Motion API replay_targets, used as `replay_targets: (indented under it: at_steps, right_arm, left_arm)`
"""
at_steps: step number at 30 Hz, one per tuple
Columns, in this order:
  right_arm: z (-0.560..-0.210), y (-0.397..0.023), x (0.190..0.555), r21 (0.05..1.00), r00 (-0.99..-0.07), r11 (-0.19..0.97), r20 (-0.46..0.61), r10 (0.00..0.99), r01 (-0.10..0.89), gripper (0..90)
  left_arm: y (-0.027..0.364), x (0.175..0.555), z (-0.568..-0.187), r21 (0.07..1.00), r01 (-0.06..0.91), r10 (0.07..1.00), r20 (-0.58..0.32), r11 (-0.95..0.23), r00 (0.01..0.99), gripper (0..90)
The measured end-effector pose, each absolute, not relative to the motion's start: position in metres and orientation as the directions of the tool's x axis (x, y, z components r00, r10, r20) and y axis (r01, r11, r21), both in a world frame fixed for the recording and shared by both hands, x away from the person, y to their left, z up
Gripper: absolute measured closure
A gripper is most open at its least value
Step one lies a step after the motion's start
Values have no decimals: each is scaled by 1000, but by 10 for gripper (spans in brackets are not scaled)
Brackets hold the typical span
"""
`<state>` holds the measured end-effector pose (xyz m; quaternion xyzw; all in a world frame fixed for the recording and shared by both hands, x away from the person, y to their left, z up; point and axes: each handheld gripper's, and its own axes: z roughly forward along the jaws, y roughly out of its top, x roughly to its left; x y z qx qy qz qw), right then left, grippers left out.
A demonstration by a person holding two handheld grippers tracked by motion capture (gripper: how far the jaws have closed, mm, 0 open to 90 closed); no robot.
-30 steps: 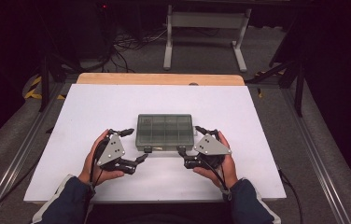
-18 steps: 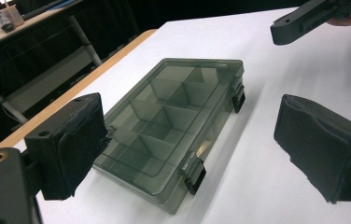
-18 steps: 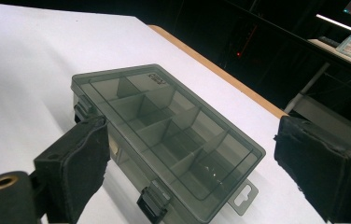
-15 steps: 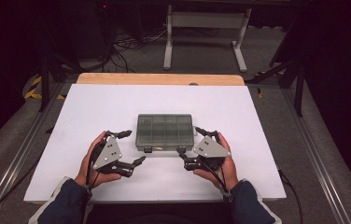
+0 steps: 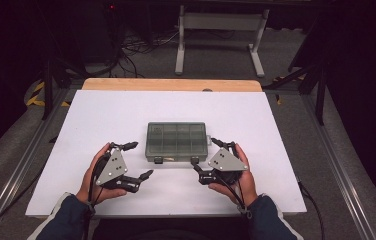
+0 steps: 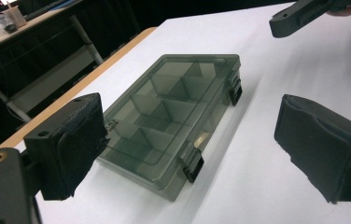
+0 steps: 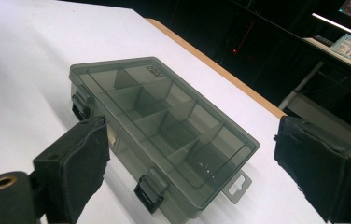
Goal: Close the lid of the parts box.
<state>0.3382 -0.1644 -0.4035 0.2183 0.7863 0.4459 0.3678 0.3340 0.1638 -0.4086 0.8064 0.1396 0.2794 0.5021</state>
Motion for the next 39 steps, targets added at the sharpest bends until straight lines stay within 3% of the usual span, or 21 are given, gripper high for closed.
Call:
replay_targets:
  at_steps: [39]
  right_arm:
    - [-409, -182, 328, 824, -618, 566, -432, 657, 26, 110]
  left_arm:
    - [191, 322, -420, 863, -36, 539, 347, -503, 767, 96]
